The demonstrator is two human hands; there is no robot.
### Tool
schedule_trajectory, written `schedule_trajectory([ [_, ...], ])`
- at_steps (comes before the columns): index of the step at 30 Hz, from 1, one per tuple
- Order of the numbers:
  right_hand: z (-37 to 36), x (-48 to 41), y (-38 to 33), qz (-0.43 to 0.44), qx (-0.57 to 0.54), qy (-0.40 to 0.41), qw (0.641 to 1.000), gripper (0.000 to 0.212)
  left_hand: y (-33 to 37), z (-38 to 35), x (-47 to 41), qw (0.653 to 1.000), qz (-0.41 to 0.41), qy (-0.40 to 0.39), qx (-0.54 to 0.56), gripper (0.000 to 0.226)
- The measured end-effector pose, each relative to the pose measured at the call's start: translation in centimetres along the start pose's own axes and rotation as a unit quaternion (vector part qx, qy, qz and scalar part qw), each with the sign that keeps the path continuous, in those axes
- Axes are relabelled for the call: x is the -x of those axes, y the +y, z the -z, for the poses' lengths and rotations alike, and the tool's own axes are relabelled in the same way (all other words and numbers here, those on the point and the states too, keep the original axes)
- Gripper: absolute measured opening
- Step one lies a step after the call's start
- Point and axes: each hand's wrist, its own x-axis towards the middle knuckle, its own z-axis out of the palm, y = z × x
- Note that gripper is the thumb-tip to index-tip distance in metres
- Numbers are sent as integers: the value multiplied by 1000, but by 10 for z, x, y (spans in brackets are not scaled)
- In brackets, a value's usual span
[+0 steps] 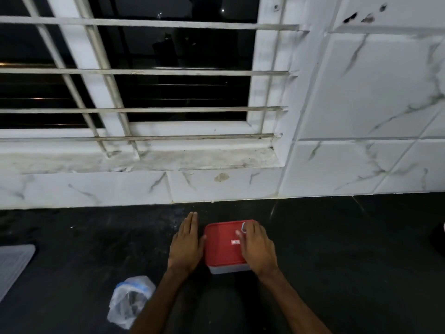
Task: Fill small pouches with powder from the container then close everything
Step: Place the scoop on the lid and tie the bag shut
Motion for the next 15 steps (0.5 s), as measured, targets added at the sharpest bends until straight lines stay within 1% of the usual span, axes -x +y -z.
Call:
schedule_trajectory([
  [1,-1,3,-7,16,-1,29,999,48,-7,11,2,999,30,19,4,63],
  [4,-16,19,-52,114,-23,118,986,38,-51,40,23,993,92,75,-13,39],
  [5,-23,25,-67,139,-38,128,981,33,-66,50,31,989,122,79,-6,33],
  [6,-29,31,-82,155,-66,114,979,28,-79,61,40,985,158,73,7,28],
  [8,-46,41,-112,156,-129,52,978,19,-107,79,59,972,230,43,20,29],
  [10,-69,49,-131,111,-164,-47,979,13,-129,86,81,961,276,-6,19,43],
  [11,-79,53,-139,82,-164,-96,978,11,-138,84,92,954,297,-31,35,51],
  [13,-95,63,-149,39,-143,-177,973,13,-148,71,110,933,340,-90,80,65],
  [14,-103,69,-153,30,-132,-213,968,19,-150,64,116,923,354,-116,95,70],
  [15,-108,75,-156,26,-123,-246,961,24,-149,55,120,916,359,-142,108,71],
])
